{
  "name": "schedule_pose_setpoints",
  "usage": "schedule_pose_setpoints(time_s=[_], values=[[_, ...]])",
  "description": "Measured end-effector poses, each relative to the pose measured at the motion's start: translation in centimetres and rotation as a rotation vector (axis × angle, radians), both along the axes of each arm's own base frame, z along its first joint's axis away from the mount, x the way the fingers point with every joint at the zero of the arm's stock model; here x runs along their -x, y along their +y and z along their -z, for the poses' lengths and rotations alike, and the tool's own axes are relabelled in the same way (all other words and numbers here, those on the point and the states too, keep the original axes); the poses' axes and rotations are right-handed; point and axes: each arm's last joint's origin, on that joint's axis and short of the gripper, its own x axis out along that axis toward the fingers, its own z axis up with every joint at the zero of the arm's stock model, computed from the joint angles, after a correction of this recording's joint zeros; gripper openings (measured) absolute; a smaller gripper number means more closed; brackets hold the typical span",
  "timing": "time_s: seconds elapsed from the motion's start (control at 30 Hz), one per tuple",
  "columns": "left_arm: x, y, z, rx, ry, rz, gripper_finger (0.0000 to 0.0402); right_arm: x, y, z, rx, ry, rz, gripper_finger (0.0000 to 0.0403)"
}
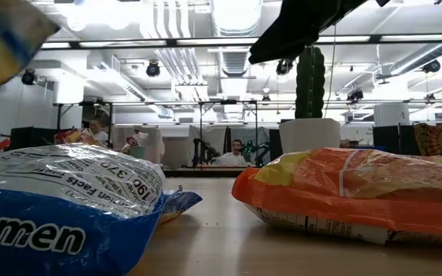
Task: Sort Maruchan noodles
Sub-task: Put the top blue noodle into the transparent bin
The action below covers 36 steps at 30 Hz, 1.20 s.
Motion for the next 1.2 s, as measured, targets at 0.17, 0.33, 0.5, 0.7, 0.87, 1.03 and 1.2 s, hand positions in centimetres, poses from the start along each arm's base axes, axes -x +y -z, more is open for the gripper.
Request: schedule_pose_setpoints(time_s=[0.17,0.33,0.5,0.7,0.87,1.03,1.2], values=[[0.6,0.0,3.0,0.029,0.173,0.006,0.0000,0.0,0.0,0.0,0.011,0.002,-0.006,0.0221],[1.0,0.1,6.4,0.040,0.263,0.008,0.0000,0.0,0.0,0.0,0.021,0.003,-0.012,0.0221],[0.4,-0.5,7.8,0.125,0.210,0.034,0.0000,0.0,0.0,0.0,0.022,0.004,-0.013,0.0221],[-0.2,-0.8,7.5,0.156,0.151,0.024,0.0000,0.0,0.0,0.0,0.022,-0.001,-0.012,0.0221],[-0.4,-0.8,7.7,0.119,0.113,0.017,0.0011,-0.2,0.0,-0.3,0.023,-0.026,-0.014,0.0221],[-0.4,-0.7,7.7,0.106,0.102,0.016,0.0038,-0.1,0.0,-0.3,0.021,-0.024,-0.012,0.0221],[-0.4,-0.7,7.7,0.104,0.104,0.004,0.0076,-0.1,0.0,-0.2,0.021,-0.023,-0.012,0.0221]])
